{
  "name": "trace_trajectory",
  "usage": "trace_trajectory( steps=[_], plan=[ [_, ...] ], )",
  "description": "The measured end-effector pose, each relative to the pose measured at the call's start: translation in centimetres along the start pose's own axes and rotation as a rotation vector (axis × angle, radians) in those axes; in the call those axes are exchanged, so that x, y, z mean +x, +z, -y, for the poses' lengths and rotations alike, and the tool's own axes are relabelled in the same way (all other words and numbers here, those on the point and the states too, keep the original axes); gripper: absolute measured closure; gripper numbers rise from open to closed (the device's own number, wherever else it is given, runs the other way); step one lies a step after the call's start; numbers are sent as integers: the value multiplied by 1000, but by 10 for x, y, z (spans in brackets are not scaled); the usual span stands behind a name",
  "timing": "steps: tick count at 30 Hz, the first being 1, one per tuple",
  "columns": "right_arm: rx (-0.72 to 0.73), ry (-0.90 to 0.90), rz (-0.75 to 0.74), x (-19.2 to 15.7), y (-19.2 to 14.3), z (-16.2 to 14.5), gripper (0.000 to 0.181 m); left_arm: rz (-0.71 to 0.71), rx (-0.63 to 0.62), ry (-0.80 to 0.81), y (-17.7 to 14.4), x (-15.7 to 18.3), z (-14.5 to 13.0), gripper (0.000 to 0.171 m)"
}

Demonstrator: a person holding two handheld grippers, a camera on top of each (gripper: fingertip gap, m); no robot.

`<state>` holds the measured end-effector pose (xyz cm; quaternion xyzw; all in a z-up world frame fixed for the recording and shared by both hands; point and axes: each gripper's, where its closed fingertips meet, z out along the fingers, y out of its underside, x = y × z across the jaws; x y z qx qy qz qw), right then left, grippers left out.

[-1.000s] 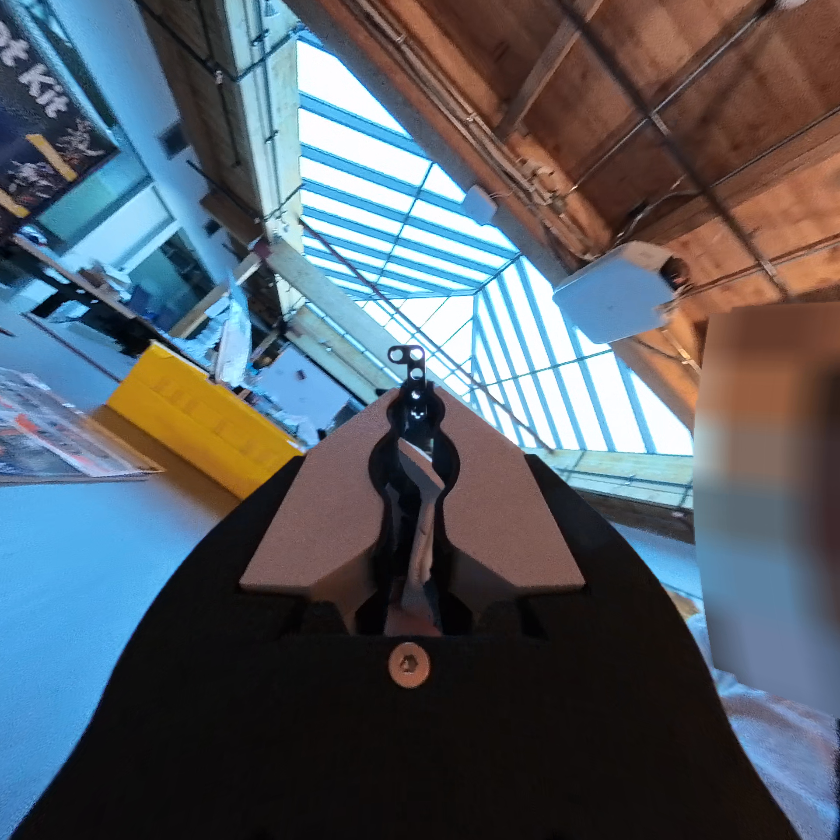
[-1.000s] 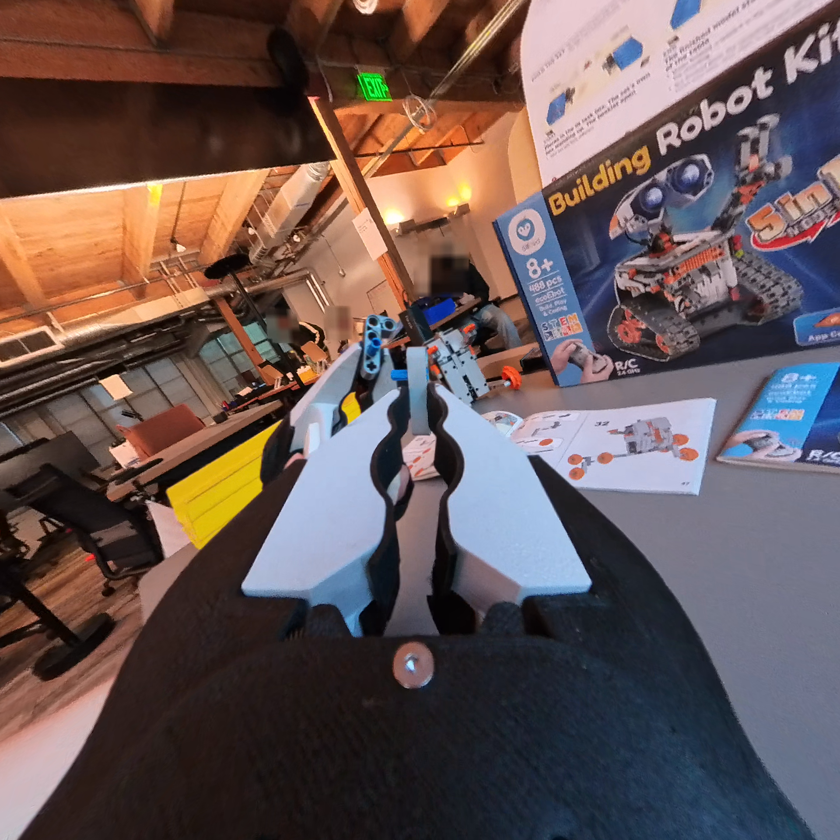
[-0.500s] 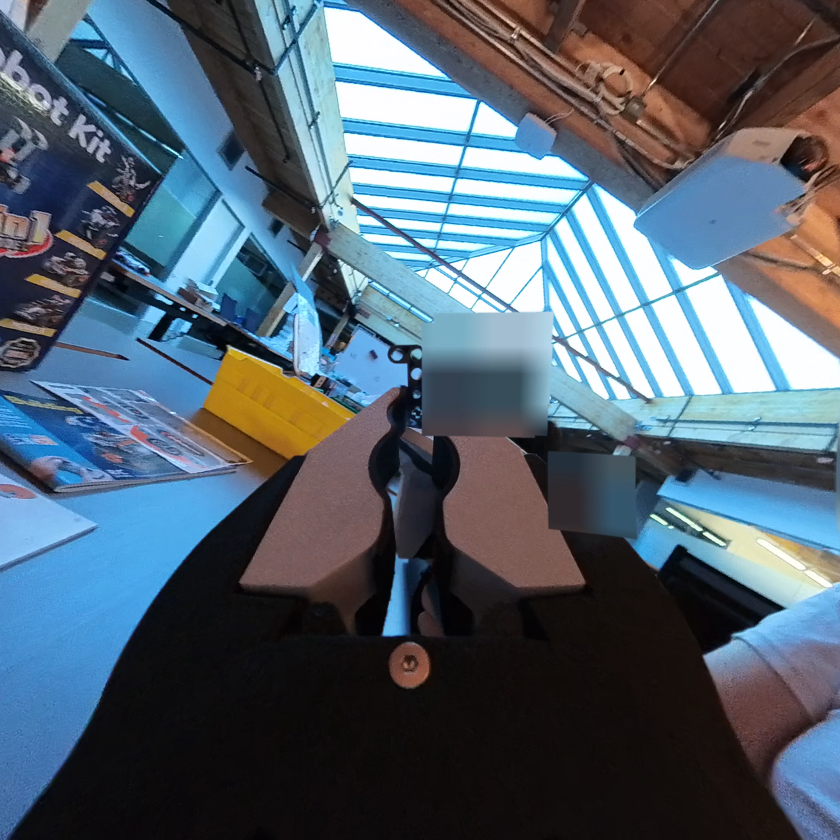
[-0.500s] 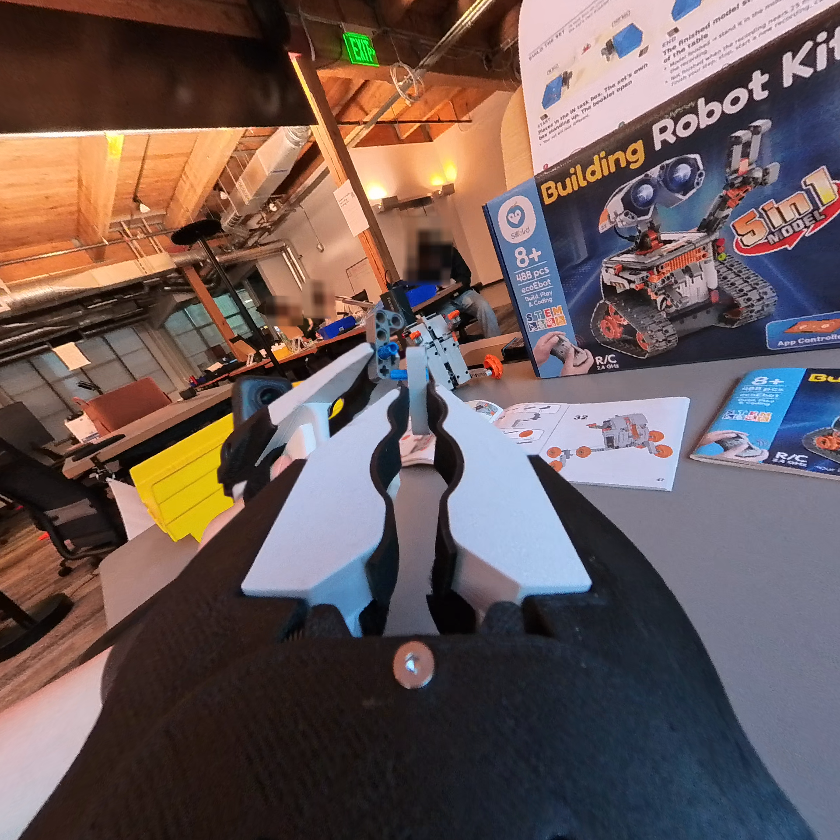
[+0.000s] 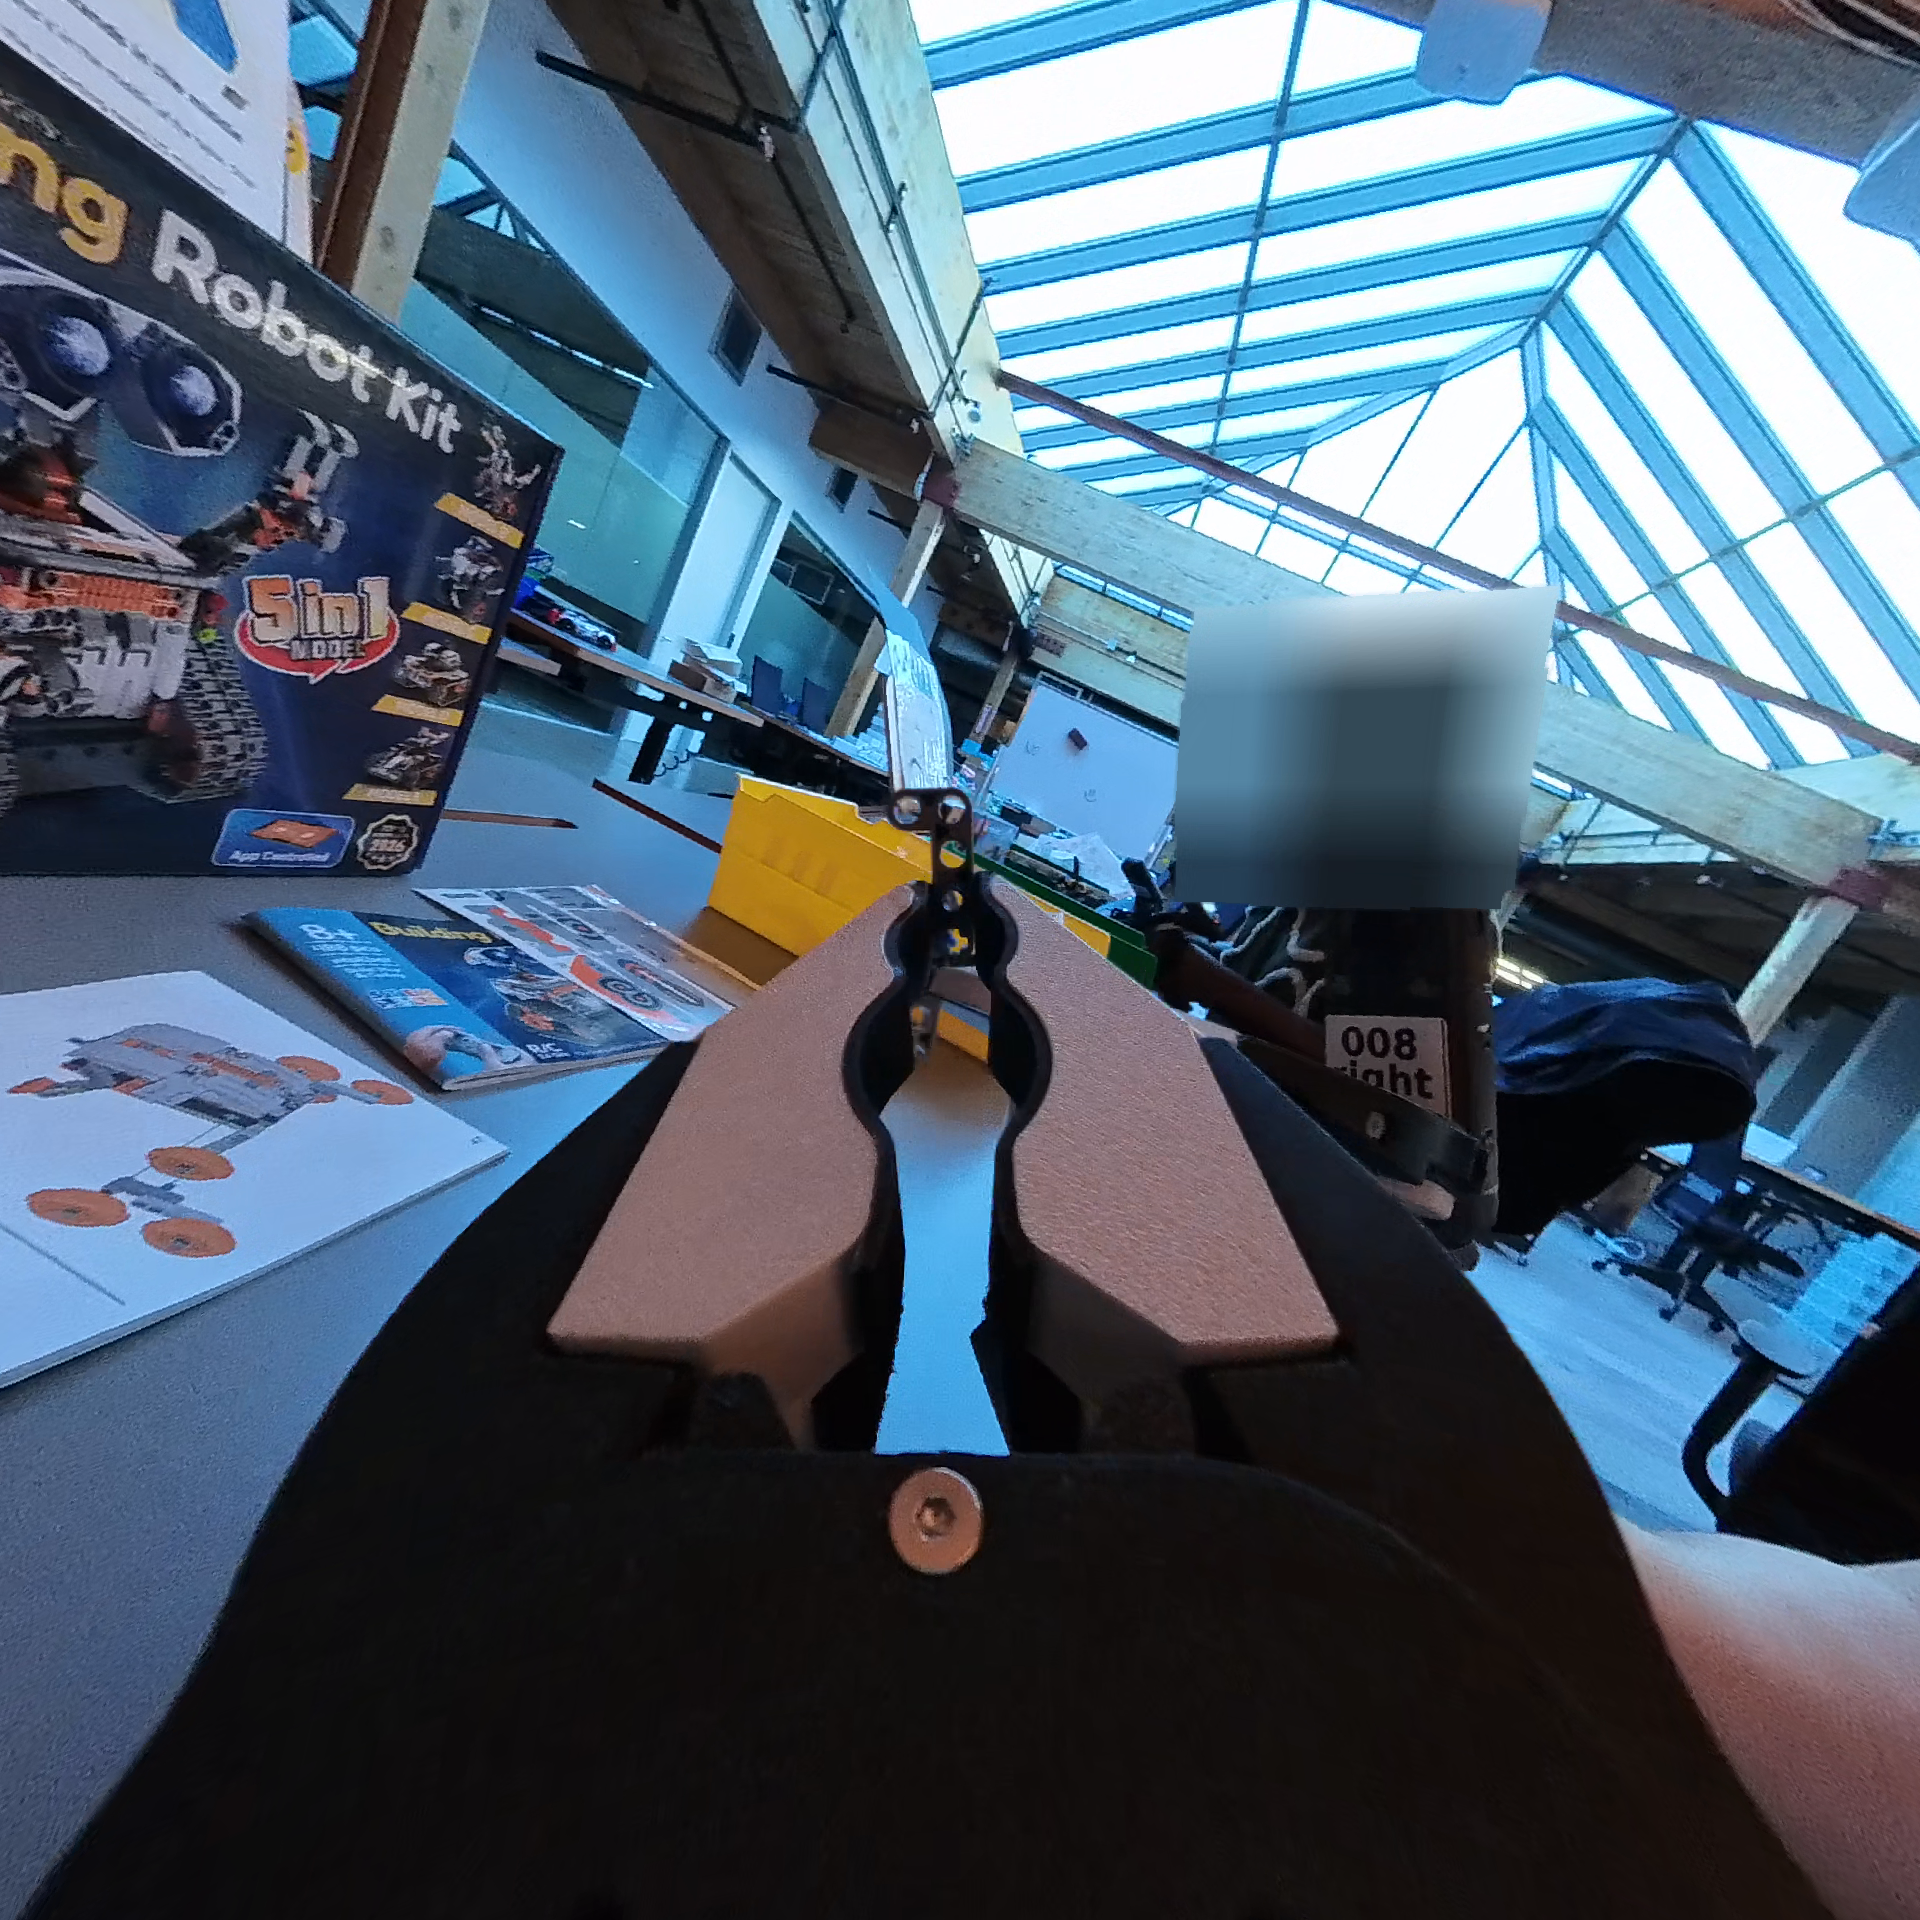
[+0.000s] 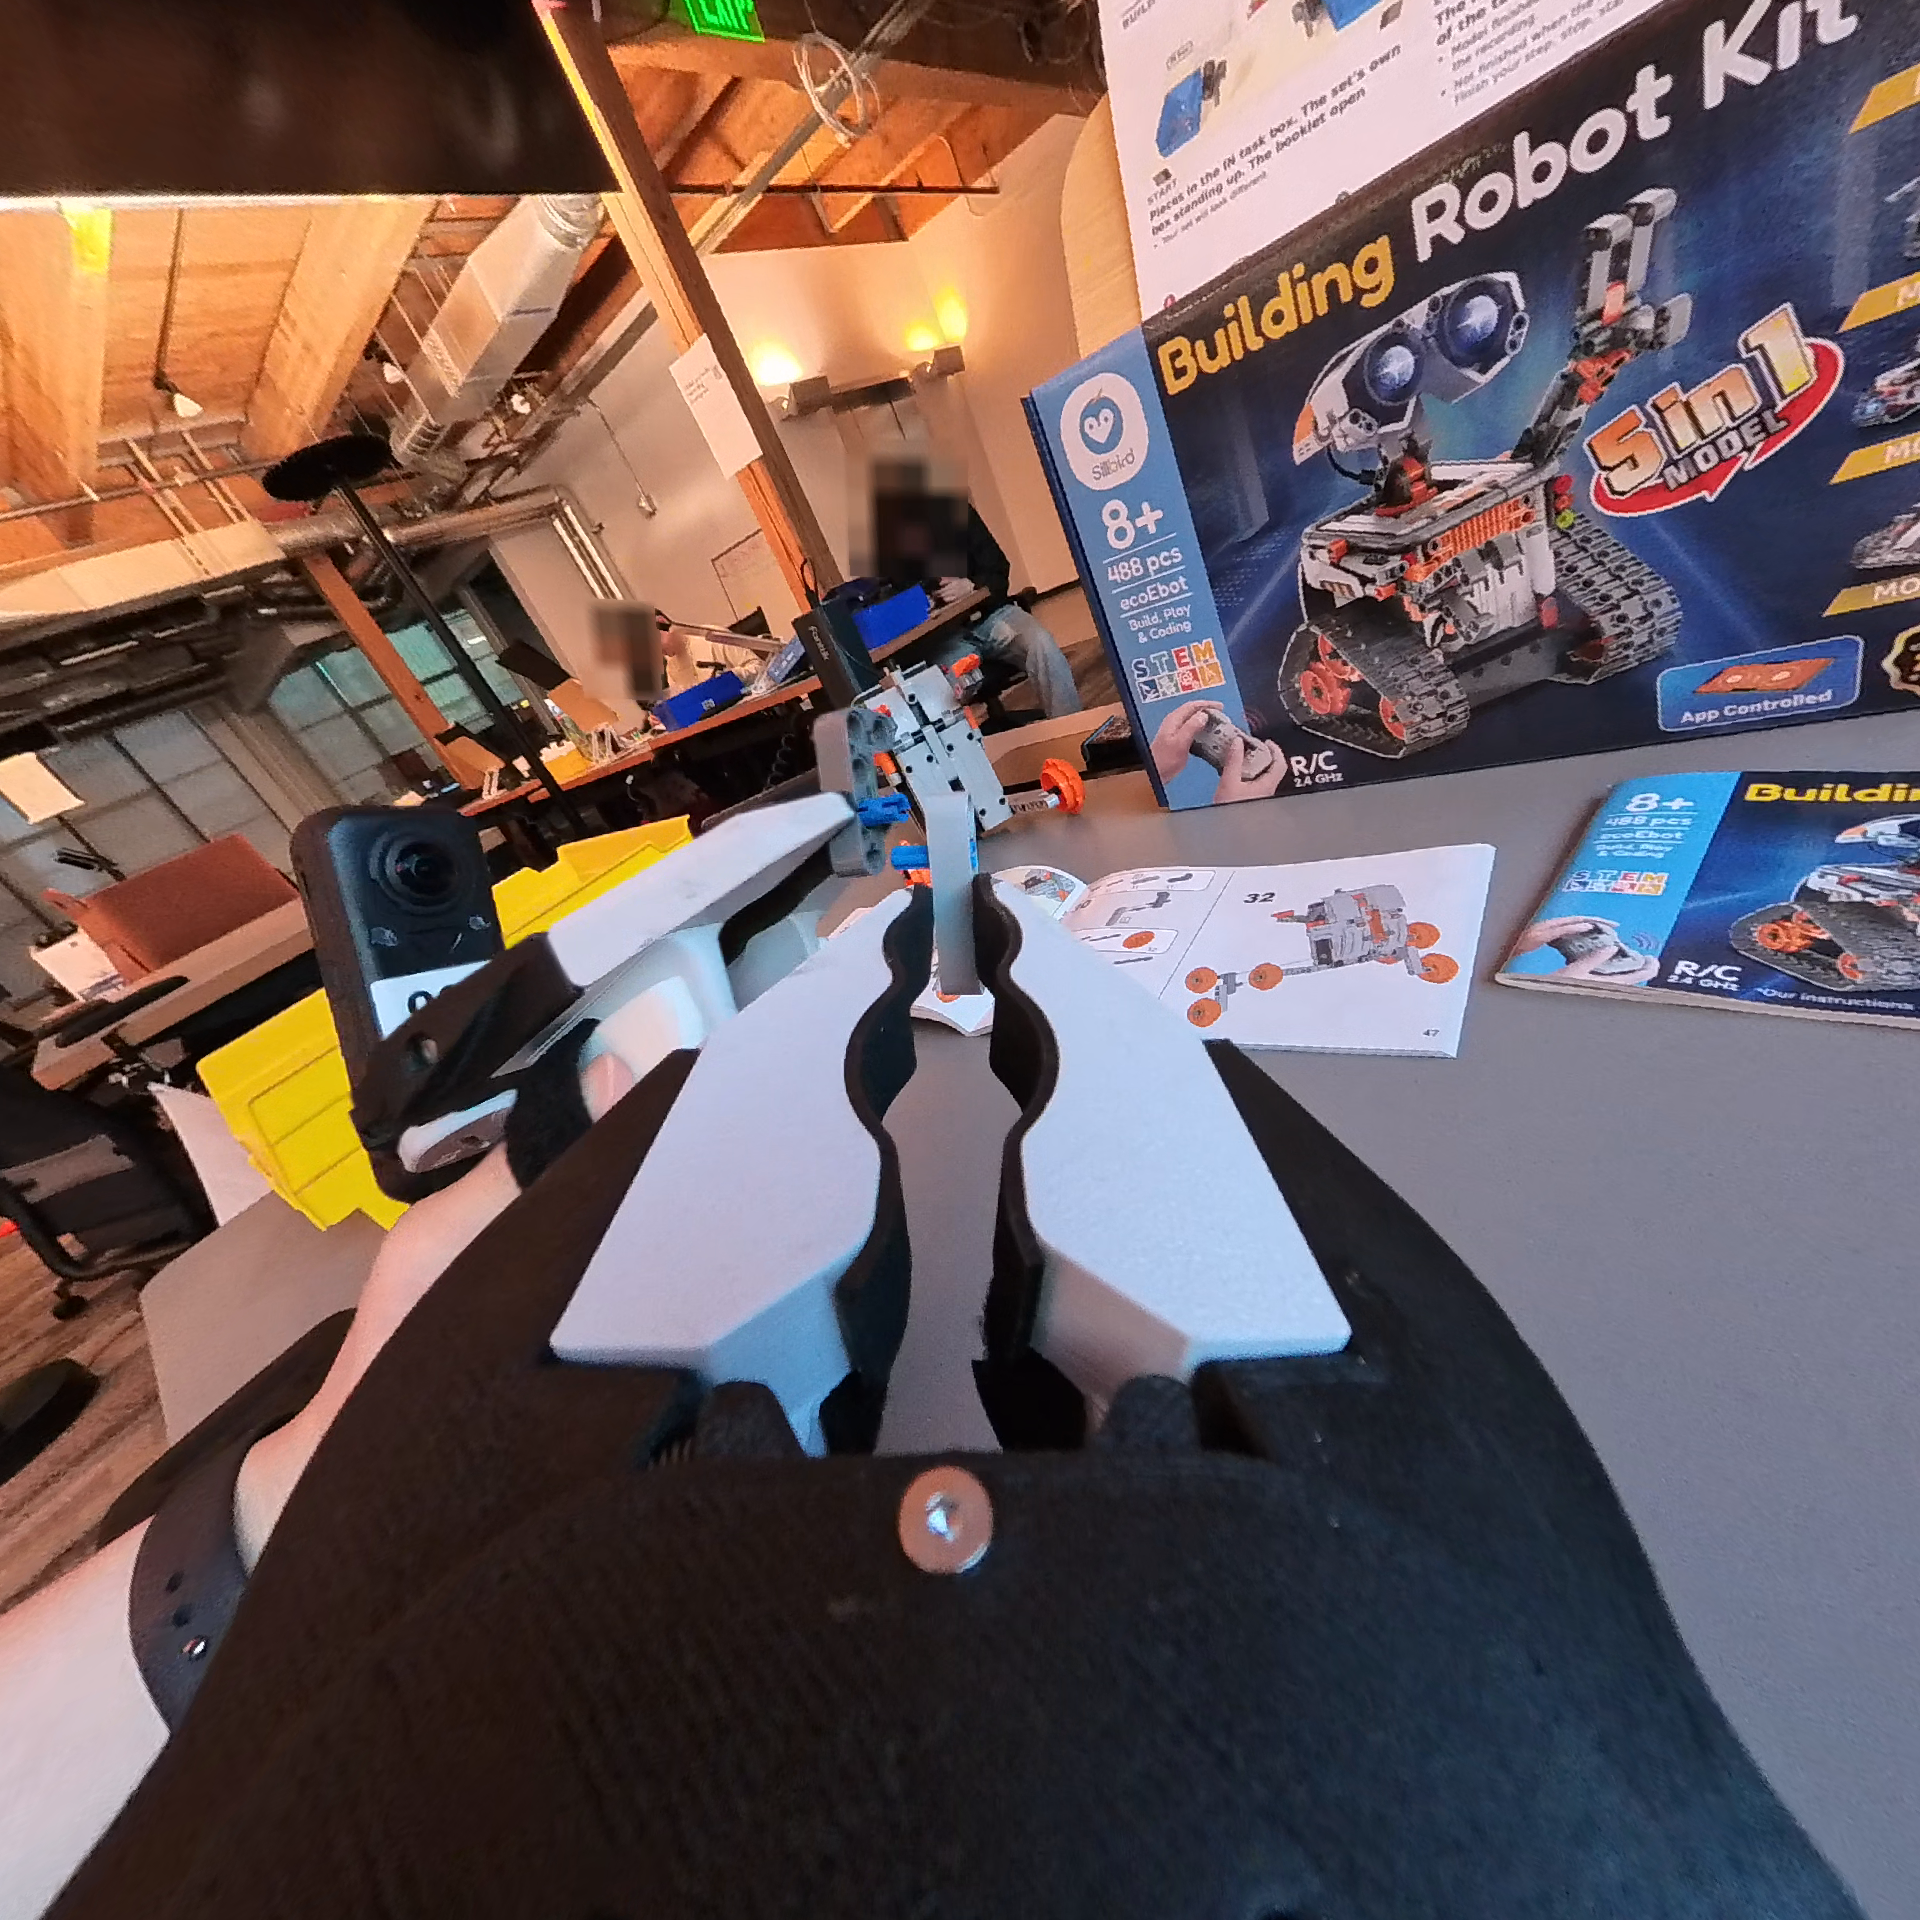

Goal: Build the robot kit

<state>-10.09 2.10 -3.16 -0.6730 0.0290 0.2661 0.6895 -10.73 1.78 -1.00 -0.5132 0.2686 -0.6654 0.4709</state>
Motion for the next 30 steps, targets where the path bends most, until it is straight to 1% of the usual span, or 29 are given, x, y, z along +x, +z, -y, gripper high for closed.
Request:
trace_trajectory(
  steps=[10,16,19,23,30],
  plan=[
    [-41,3,-9,3,4,-7,175,61,-34,33,1,-8,-5,168],
    [-91,-21,-54,12,4,-13,175,145,-100,155,3,-15,-14,167],
    [-112,-32,-60,14,5,-15,175,174,-123,190,3,-17,-17,167],
    [-152,-95,-76,16,5,-19,174,183,-147,181,2,-20,-20,167],
    [-178,-146,-98,19,5,-21,175,174,-162,132,1,-23,-23,167]
  ],
)
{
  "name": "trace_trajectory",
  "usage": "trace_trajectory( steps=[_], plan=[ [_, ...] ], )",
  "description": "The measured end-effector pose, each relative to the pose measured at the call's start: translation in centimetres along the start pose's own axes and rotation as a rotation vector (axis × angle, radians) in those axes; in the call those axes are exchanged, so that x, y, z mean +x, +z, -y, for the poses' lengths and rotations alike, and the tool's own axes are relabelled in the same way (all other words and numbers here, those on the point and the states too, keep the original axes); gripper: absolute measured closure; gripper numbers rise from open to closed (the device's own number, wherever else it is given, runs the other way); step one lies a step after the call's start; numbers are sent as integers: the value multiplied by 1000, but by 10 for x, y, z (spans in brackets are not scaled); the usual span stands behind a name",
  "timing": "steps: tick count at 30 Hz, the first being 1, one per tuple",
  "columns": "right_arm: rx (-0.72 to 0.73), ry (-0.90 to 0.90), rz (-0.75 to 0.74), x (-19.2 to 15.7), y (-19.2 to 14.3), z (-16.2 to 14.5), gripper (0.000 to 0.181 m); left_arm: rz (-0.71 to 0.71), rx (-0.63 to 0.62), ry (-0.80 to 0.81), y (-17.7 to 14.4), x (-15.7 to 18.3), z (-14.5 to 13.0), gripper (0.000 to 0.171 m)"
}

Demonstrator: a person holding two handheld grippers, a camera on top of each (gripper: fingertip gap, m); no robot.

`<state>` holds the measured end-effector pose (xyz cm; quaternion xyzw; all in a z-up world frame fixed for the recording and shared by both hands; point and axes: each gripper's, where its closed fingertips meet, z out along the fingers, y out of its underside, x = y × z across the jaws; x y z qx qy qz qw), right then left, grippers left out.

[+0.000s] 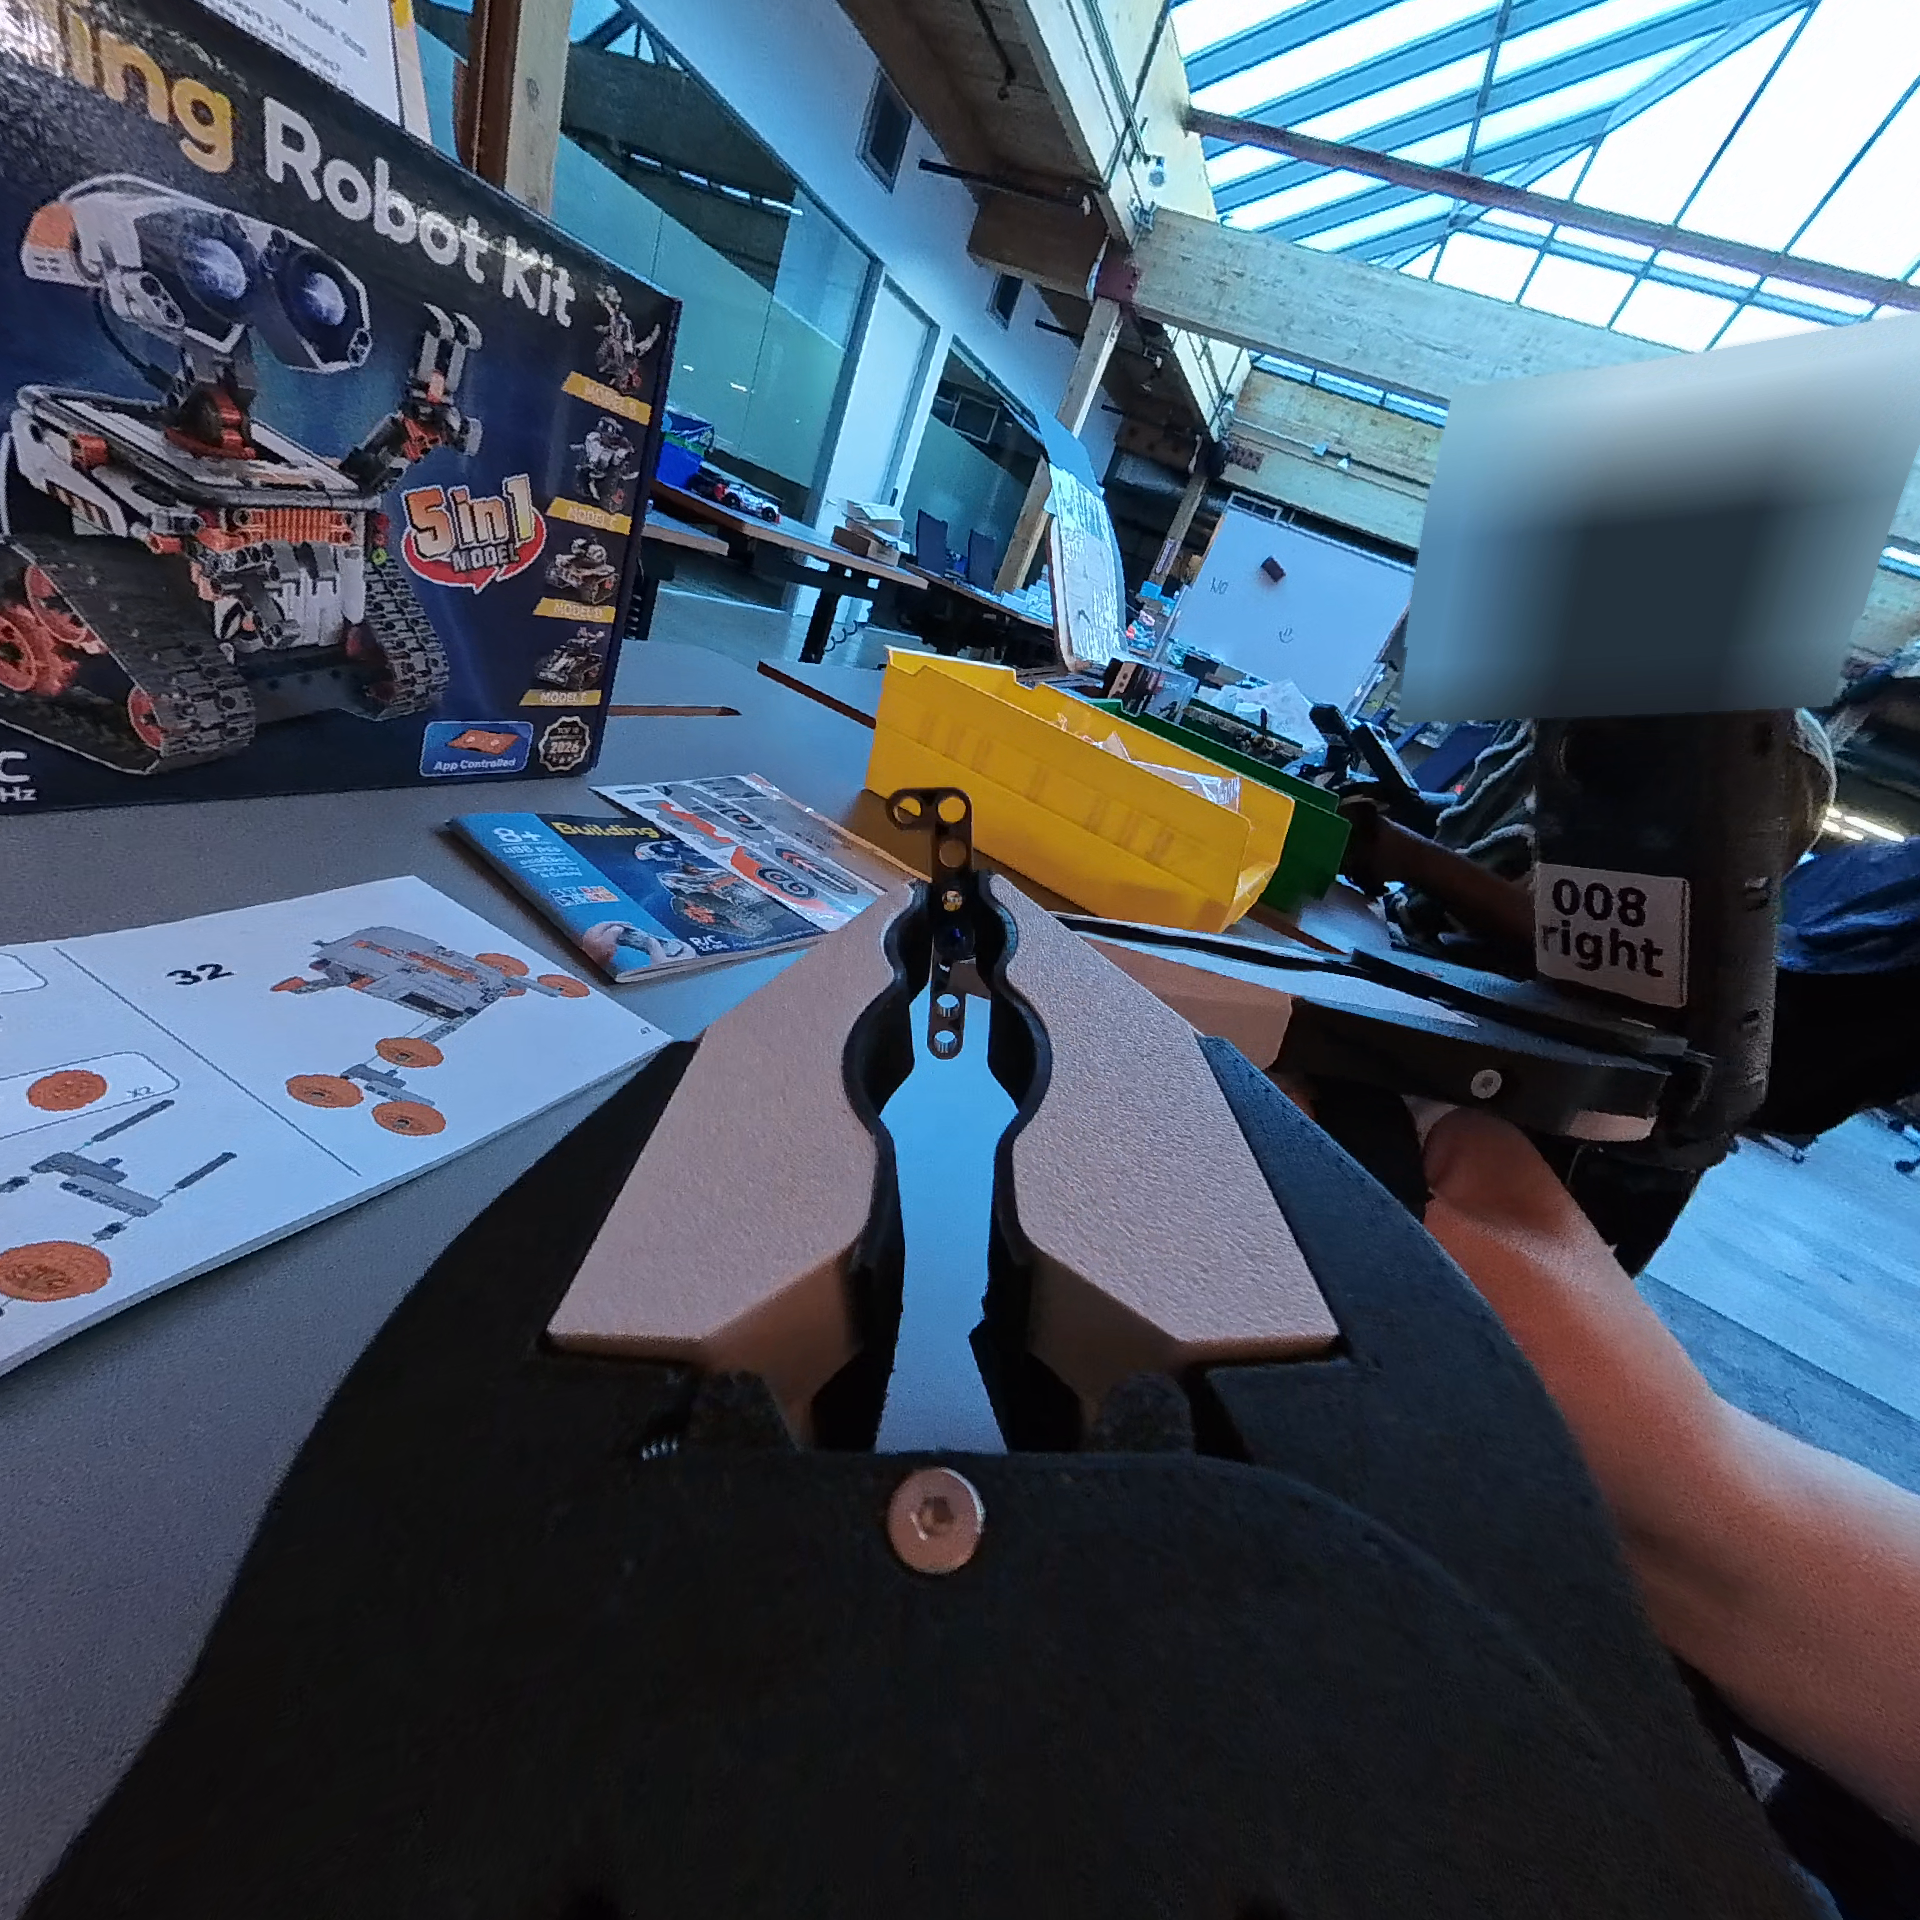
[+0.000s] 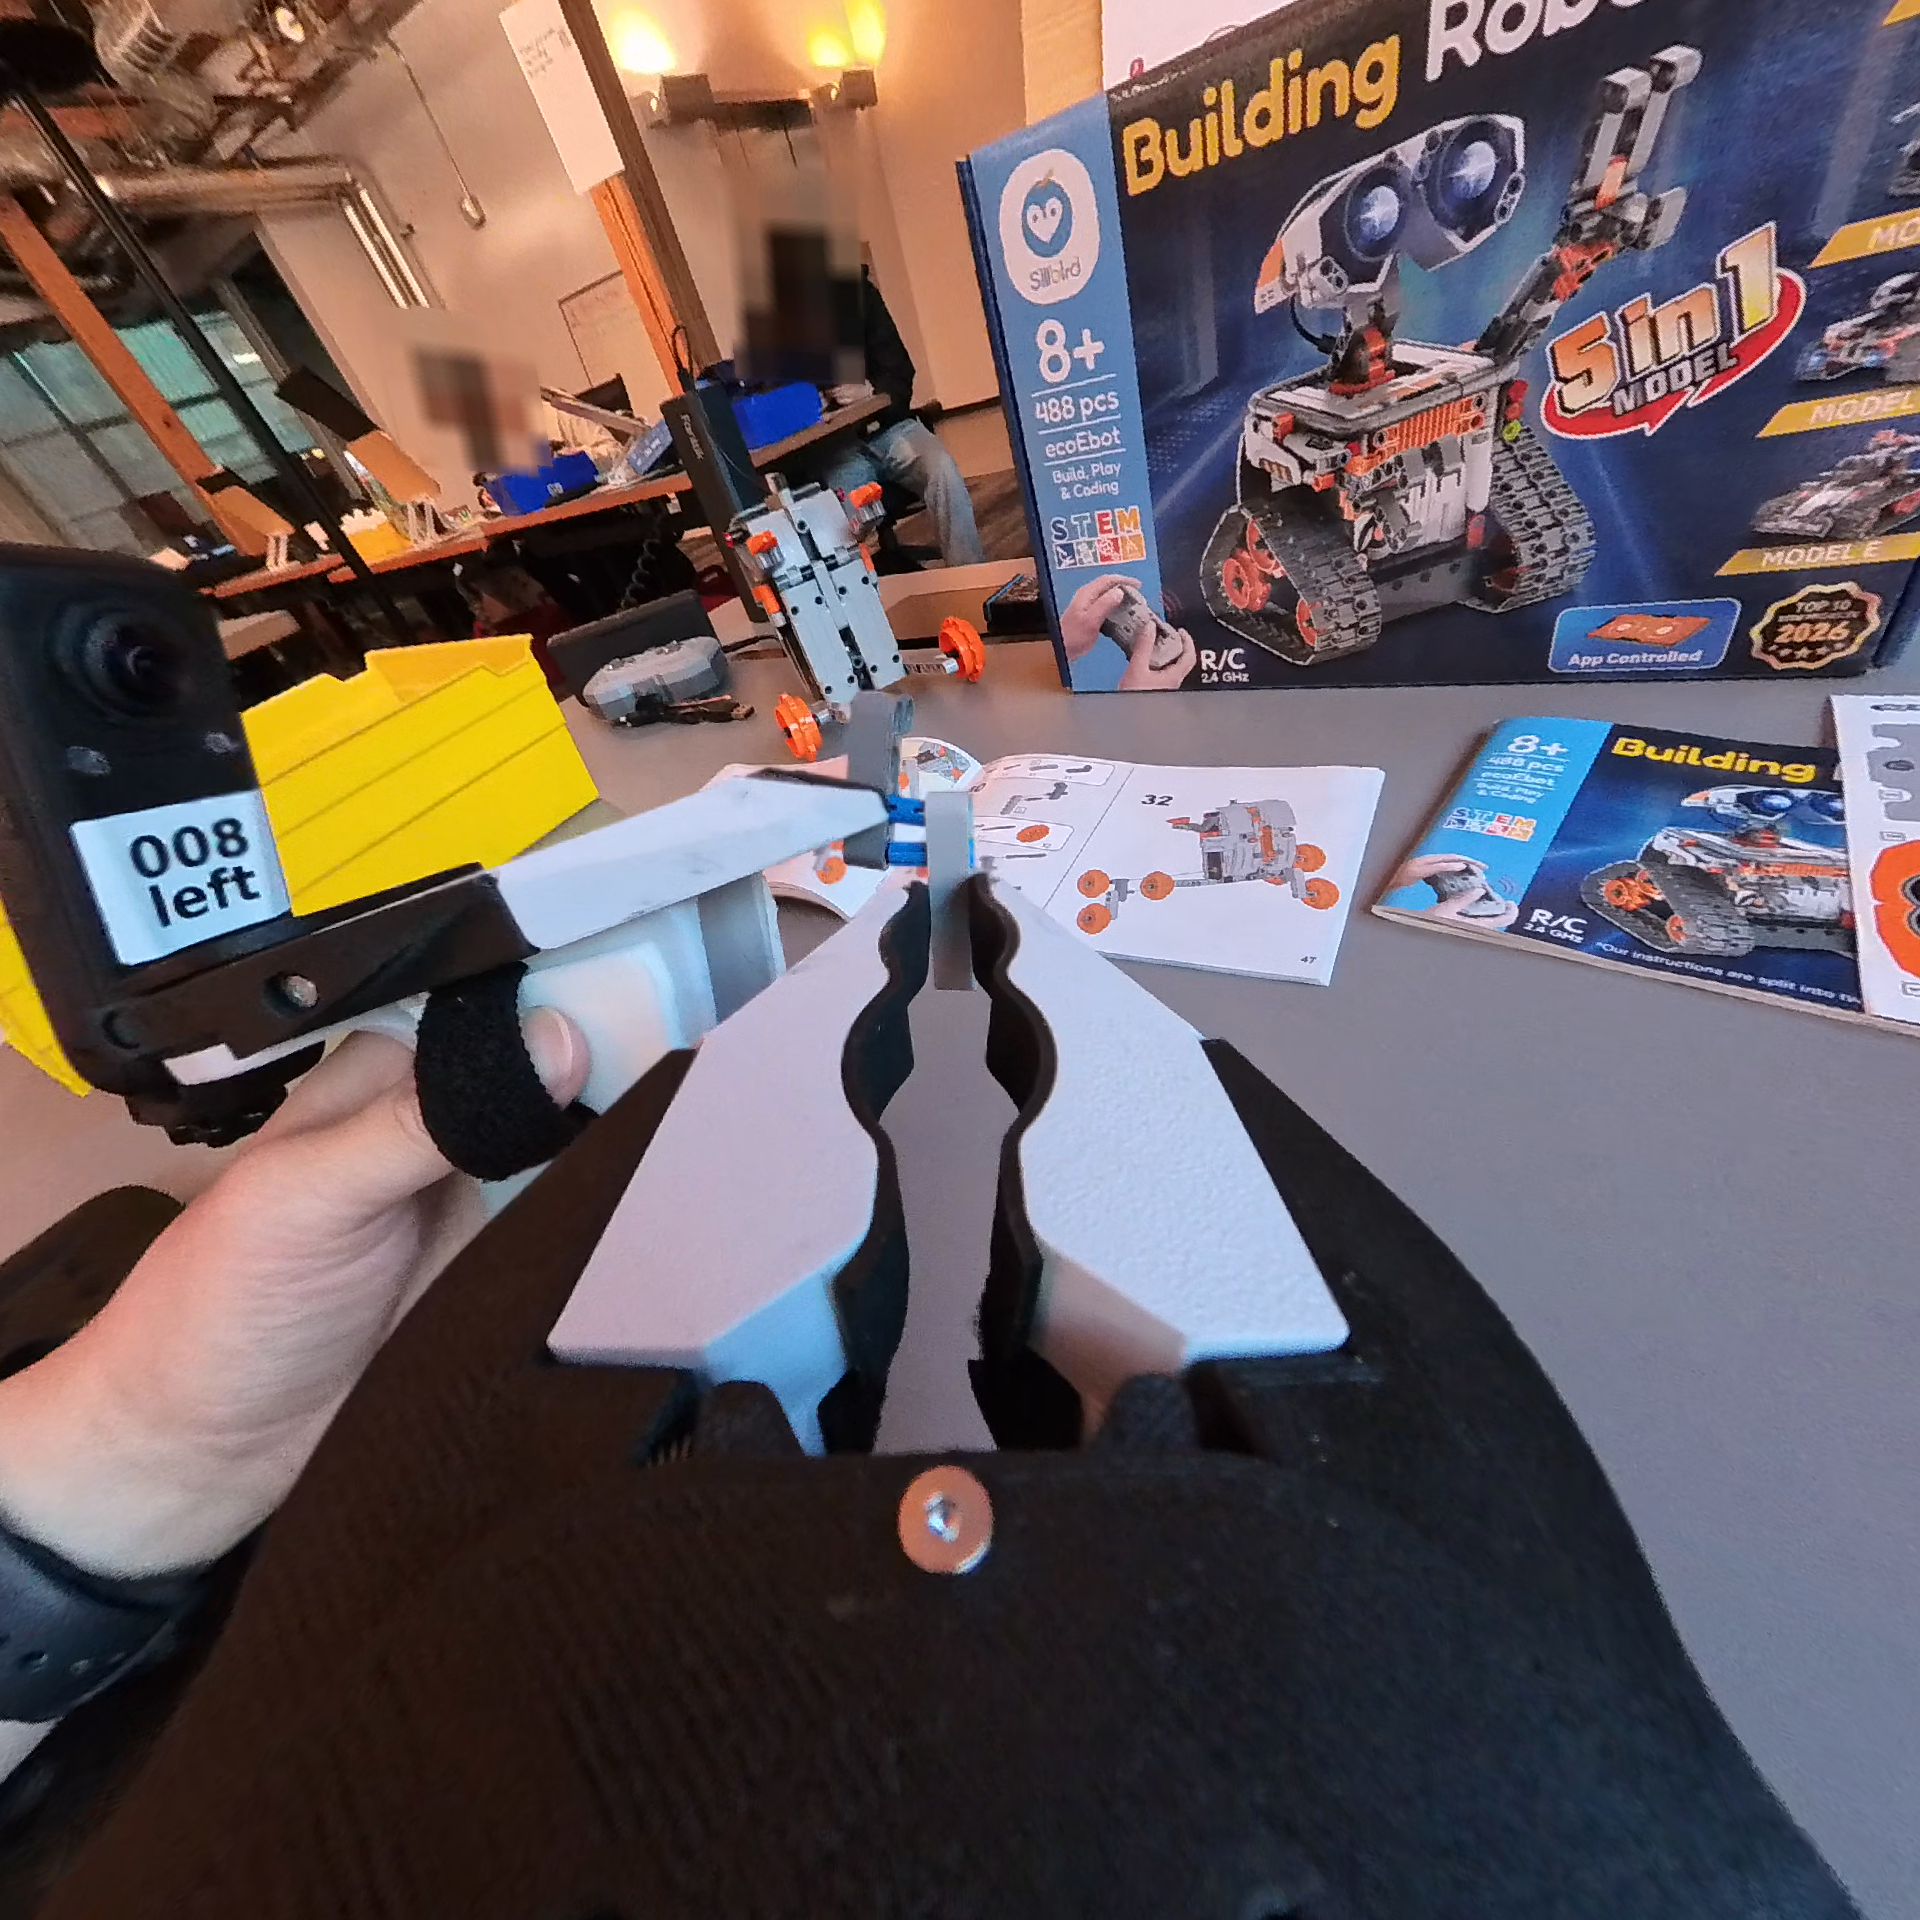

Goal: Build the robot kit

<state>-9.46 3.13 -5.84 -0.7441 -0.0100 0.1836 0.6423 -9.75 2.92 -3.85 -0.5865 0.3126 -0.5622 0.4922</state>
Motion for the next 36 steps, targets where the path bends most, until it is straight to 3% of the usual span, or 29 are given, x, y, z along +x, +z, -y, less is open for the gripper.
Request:
trace_trajectory(
  steps=[22,36],
  plan=[
    [-3,-17,-6,0,1,-1,175,-7,15,-57,0,-2,0,167],
    [-18,3,-15,3,4,-5,175,82,-17,69,3,-4,-4,167]
  ],
)
